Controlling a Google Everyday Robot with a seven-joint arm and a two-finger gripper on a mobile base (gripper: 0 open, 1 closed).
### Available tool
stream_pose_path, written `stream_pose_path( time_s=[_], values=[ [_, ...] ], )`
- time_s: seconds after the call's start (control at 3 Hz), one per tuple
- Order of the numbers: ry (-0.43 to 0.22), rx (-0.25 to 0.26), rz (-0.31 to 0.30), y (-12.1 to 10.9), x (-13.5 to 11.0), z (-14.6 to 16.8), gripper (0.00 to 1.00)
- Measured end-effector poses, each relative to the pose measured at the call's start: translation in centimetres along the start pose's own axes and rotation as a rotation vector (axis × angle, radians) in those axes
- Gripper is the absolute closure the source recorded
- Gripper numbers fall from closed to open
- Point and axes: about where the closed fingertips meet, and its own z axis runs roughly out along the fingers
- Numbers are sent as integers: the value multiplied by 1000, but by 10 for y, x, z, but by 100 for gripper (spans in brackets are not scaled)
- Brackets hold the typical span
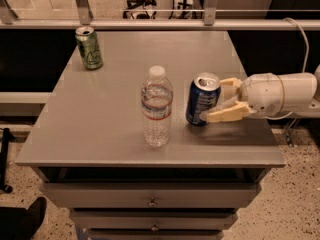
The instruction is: Move pepsi can near water bottle
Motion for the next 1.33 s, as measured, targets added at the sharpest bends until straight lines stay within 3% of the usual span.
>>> stream_pose_path(
  time_s=[0.33, 1.33],
  values=[
    [-2, -43, -15, 7, -1, 17, 86],
    [38, -83, -14, 7, 1, 33, 17]
  ],
)
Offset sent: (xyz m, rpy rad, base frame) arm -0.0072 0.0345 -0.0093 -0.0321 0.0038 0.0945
